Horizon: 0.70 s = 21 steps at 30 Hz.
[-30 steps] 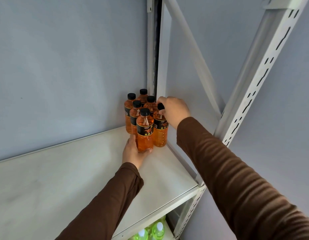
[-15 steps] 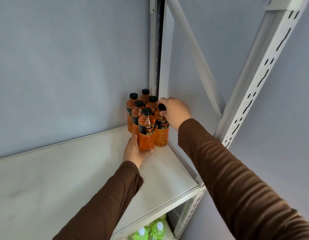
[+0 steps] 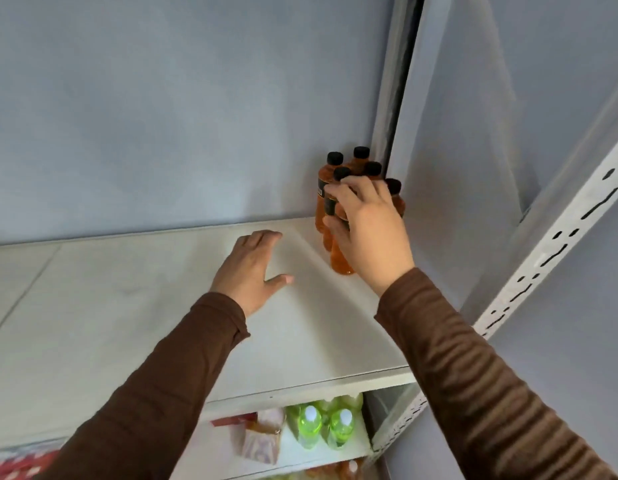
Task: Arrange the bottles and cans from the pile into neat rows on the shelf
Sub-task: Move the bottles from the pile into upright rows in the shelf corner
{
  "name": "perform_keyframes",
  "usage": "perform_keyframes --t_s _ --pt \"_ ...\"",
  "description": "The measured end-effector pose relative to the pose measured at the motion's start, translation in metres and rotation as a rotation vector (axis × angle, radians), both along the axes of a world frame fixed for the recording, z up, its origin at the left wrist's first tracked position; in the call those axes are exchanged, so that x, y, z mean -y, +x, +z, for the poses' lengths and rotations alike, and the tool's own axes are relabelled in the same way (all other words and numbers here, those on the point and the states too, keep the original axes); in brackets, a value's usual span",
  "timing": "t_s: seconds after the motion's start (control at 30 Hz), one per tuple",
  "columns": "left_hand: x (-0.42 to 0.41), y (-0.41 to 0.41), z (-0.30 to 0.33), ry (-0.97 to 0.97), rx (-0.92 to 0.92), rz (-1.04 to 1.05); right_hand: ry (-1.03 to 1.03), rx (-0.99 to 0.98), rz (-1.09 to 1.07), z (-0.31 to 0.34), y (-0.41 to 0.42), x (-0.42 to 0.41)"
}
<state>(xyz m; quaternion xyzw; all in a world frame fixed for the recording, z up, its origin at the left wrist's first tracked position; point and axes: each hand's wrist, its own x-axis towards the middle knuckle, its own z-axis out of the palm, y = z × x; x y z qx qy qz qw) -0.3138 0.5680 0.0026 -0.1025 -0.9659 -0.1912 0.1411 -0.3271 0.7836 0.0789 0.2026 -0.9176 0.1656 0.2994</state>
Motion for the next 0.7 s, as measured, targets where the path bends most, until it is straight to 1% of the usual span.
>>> perform_keyframes --t_s 0.13,0.37,0.5,0.7 --pt "0.044 0.034 0.01 -0.055 0.003 0.114 0.068 0.107 0.081 -0.021 0.014 0.035" --pt "0.124 0.102 0.012 -0.062 0.045 0.273 0.14 0.216 0.203 -0.044 0.047 0.117" --pt "0.183 0.148 0.011 -0.061 0.058 0.338 0.137 0.227 0.284 -0.051 0.079 0.183" --pt "0.293 0.225 0.007 -0.048 0.05 0.411 0.157 0.236 0.362 -0.058 0.14 0.304"
